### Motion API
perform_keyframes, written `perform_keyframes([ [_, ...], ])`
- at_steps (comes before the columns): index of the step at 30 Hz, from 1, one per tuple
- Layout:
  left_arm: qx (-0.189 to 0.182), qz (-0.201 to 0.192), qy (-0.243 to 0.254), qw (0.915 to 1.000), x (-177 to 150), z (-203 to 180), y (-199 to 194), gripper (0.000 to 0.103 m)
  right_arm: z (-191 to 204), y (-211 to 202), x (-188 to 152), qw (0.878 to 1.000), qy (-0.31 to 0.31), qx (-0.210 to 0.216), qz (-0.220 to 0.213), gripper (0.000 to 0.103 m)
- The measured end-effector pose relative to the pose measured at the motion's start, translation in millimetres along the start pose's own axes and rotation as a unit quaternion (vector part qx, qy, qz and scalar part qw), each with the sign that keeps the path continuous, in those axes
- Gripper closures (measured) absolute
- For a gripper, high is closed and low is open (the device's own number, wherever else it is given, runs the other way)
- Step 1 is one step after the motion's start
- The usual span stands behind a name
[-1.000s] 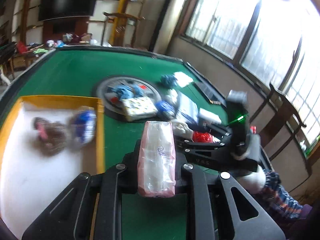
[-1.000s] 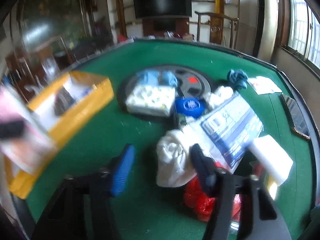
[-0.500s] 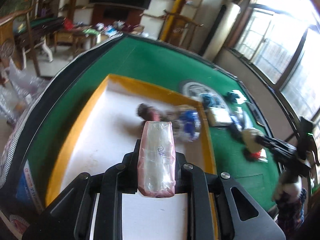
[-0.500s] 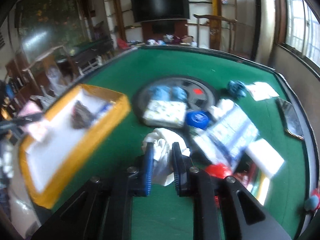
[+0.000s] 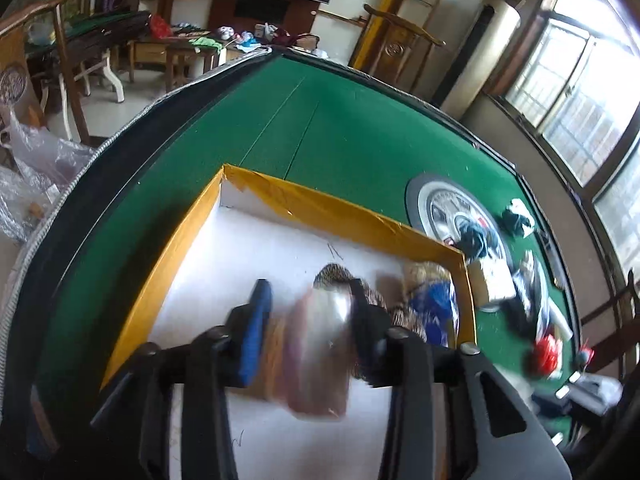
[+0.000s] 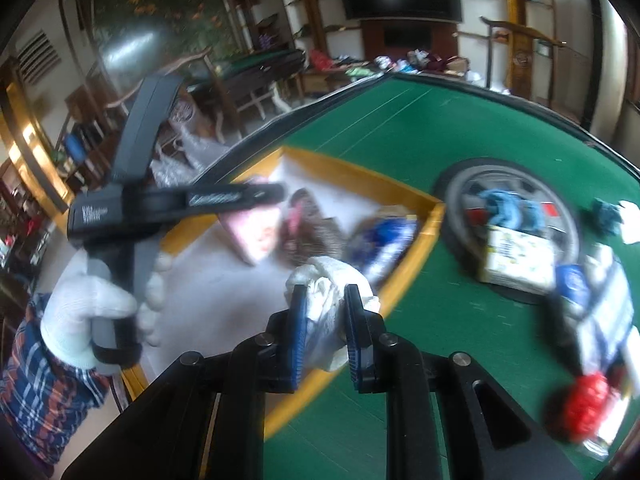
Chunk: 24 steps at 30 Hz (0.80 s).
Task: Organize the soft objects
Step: 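Release the pink pack into the box with the left gripper while the right lowers the white bundle in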
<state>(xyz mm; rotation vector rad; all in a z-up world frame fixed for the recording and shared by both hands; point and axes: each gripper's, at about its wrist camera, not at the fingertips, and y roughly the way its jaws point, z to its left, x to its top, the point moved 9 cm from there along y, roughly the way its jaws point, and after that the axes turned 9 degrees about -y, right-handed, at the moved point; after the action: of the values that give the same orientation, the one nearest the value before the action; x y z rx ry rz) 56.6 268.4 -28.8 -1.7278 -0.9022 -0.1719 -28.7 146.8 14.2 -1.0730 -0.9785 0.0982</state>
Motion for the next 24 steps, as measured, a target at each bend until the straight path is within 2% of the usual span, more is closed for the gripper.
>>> perform_keyframes([
  [3,-0.010,-0.005,-0.018,0.9998,2,2,-3,0.061,15,25,4,1.000,-0.012,0.007,0.023,0.087],
  [5,-0.021,-0.012,-0.018,0.9996,1,3,-12,0.047,20,41,4,0.999,-0.019,0.003,0.039,0.087],
  [12,-0.040,-0.043,-0.047,0.9971,-7,19,-51,0.039,2,84,16,0.997,-0.009,-0.023,0.067,0.086],
  [15,-0.049,-0.052,-0.070,0.9950,-11,28,-63,0.039,-8,84,21,0.998,0.002,-0.033,0.062,0.068],
  [17,-0.055,-0.054,-0.084,0.9935,-13,32,-68,0.038,-5,73,22,0.999,0.013,-0.016,0.045,0.054],
  [20,-0.058,-0.061,-0.093,0.9921,-17,36,-76,0.036,-9,49,22,1.000,0.023,-0.011,0.009,0.044],
  [24,-0.057,-0.062,-0.092,0.9923,-27,35,-76,0.036,-32,13,10,0.998,0.035,-0.037,-0.031,0.041],
])
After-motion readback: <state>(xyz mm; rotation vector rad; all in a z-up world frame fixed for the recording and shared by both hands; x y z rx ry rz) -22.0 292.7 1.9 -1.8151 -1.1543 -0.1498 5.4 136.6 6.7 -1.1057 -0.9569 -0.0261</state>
